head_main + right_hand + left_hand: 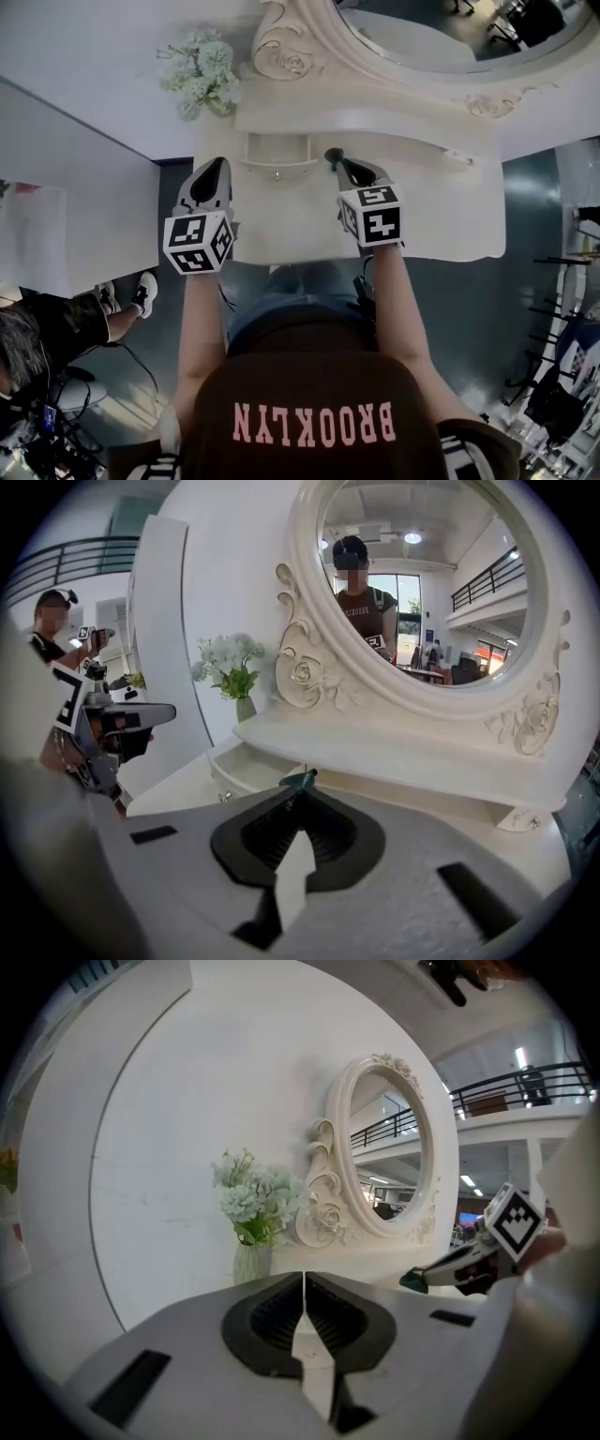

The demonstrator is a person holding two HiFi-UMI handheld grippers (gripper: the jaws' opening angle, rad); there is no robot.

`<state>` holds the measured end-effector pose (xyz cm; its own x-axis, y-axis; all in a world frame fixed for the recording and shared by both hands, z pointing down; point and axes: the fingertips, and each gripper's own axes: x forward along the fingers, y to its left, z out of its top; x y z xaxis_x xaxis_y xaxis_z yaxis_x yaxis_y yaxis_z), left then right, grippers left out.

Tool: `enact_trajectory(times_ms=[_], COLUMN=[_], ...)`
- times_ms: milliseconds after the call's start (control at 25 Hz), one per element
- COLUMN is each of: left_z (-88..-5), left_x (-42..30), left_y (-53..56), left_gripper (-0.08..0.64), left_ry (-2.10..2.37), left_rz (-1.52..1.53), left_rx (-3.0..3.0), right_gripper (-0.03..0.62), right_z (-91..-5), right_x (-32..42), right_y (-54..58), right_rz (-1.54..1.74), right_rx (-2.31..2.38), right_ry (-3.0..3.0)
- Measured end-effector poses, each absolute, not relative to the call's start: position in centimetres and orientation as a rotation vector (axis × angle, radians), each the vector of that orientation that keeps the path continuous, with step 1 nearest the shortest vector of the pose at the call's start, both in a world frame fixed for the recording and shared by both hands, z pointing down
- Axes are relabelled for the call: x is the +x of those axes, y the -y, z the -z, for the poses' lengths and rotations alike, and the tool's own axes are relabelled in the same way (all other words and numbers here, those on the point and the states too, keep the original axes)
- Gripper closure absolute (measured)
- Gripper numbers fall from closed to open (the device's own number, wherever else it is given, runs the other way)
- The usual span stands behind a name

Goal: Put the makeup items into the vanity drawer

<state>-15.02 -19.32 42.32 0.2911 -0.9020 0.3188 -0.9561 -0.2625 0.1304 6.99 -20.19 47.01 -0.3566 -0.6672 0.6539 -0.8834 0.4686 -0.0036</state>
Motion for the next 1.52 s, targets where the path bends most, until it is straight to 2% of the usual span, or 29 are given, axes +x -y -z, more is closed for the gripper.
enact_trajectory(times_ms=[320, 840, 1040, 1120, 1200, 1520], left_z=[-41.6, -42.7, -43.0, -43.1, -43.2, -43.1], left_x=[-16.6, -21.0, -21.8, -22.1, -22.4, -21.9], left_y=[20.2, 20.7, 20.8, 20.8, 20.7, 21.2], left_gripper=[0.551, 0.551, 0.551, 0.552, 0.552, 0.552], left_ry=[1.749, 1.816, 1.818, 1.819, 1.82, 1.812], left_rz=[-0.241, -0.229, -0.235, -0.237, -0.237, -0.217], left_rx=[2.247, 2.152, 2.14, 2.134, 2.126, 2.132], right_gripper=[0.591, 0.587, 0.498, 0.398, 0.331, 0.335], right_z=[-46.3, -48.9, -49.5, -49.5, -49.5, -48.9], right_x=[4.7, -3.4, -4.4, -4.8, -5.0, -3.2], right_y=[22.0, 23.7, 23.9, 23.6, 23.4, 23.4], right_rz=[-0.464, -0.517, -0.545, -0.551, -0.548, -0.496], right_rx=[1.235, 1.043, 1.015, 0.987, 0.98, 0.996], right_ry=[2.196, 2.272, 2.266, 2.268, 2.269, 2.277])
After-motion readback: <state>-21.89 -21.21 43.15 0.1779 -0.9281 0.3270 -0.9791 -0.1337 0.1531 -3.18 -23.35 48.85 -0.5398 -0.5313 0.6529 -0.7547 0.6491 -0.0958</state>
